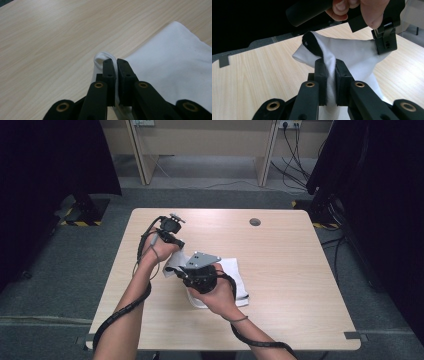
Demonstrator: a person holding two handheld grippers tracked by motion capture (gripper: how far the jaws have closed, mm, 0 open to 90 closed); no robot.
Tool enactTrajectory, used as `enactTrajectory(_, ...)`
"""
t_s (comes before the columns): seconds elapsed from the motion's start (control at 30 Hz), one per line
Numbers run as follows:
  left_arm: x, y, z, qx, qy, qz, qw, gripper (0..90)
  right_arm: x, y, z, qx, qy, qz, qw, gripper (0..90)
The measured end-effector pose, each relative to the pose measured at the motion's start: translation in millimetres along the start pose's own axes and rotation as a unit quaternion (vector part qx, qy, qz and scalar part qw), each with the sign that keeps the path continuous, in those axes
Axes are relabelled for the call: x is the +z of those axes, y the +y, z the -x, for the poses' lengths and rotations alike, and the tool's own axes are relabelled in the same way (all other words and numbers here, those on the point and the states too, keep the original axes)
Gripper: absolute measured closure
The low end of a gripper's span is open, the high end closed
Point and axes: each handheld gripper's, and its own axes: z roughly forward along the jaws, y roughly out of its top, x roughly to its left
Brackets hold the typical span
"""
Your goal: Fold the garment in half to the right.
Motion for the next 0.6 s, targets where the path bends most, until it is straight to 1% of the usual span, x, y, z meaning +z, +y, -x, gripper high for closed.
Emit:
enactTrajectory(0.37, 4.7, 16.4, 14.2, 0.002, -0.005, 0.01, 0.9999, 85.2, -16.8, -4.6, 12.7, 0.007, -0.016, 0.006, 0.9998, 83.1)
enactTrajectory(0.6, 9.5, 26.9, 25.5, 0.013, -0.009, 0.011, 0.9998, 85.1, -26.5, -10.5, 19.3, 0.009, -0.026, 0.005, 0.9996, 83.1)
